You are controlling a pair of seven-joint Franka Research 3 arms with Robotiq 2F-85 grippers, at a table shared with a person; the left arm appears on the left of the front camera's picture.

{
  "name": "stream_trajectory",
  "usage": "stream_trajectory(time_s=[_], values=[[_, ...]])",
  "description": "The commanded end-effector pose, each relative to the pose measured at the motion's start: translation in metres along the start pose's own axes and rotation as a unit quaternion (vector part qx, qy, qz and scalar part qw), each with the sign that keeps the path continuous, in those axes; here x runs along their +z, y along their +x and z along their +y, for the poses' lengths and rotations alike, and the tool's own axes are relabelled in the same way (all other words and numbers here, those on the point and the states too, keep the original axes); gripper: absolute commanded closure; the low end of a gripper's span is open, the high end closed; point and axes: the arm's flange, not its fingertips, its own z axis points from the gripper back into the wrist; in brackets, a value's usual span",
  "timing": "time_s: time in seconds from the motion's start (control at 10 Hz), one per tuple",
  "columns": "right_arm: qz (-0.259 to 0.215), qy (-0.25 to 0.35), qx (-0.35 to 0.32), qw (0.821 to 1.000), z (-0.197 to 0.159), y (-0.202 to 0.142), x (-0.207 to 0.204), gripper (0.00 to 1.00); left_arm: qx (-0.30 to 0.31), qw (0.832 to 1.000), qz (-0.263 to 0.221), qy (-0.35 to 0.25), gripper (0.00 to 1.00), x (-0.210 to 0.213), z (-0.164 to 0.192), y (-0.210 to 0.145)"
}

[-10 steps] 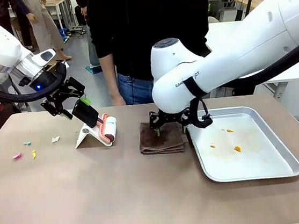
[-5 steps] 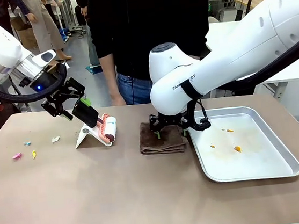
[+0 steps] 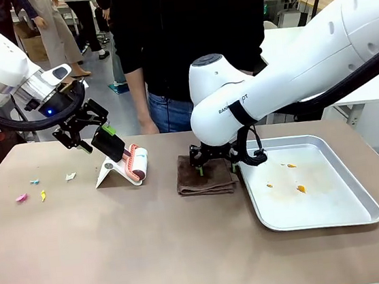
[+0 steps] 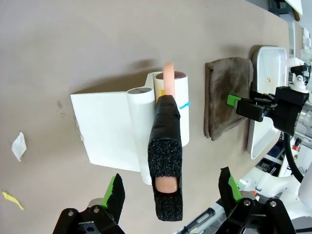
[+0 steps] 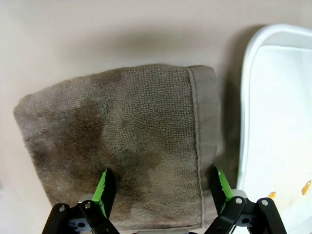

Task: Clean the surface of the table.
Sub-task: Hold the Lint Roller with your left hand and the towel with your right hand.

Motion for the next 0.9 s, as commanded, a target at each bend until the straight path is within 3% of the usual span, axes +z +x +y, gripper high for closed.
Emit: stream_trajectory(time_s=[0.0, 0.1, 0.2, 0.3, 0.5, 0.6, 0.8], values=[[-0.009, -0.009, -0.013, 1.0, 0.0021, 0.0016, -0.0004, 0.15, -0.007, 1.0, -0.004, -0.009, 0.0, 0.0002, -0.0005, 0.004], [-0.01, -0.01, -0.008, 1.0, 0.0025, 0.0007, 0.0001, 0.6, -0.006, 1.0, -0.013, -0.001, 0.57, -0.0005, -0.0003, 0.0046], [-0.012, -0.008, -0.006, 1.0, 0.0031, -0.0001, 0.0014, 0.75, -0.007, 0.999, -0.034, 0.0, 0.58, -0.0003, -0.0007, 0.0046], [-0.014, -0.007, -0.007, 1.0, 0.0037, -0.0001, 0.0012, 1.0, -0.012, 0.999, -0.05, -0.005, 1.0, 0.0004, -0.0012, 0.0042], [-0.017, -0.005, -0.006, 1.0, 0.0038, -0.0007, 0.0016, 1.0, -0.015, 0.998, -0.058, -0.008, 1.0, 0.0005, -0.0013, 0.0038], [-0.016, -0.005, -0.007, 1.0, 0.0036, -0.0002, 0.0009, 0.97, -0.015, 0.998, -0.057, -0.007, 0.85, -0.0004, -0.0009, 0.0043], [-0.011, -0.003, -0.006, 1.0, 0.0035, 0.0002, -0.0004, 1.0, -0.014, 0.999, -0.052, -0.005, 1.0, -0.0008, 0.0, 0.0044]])
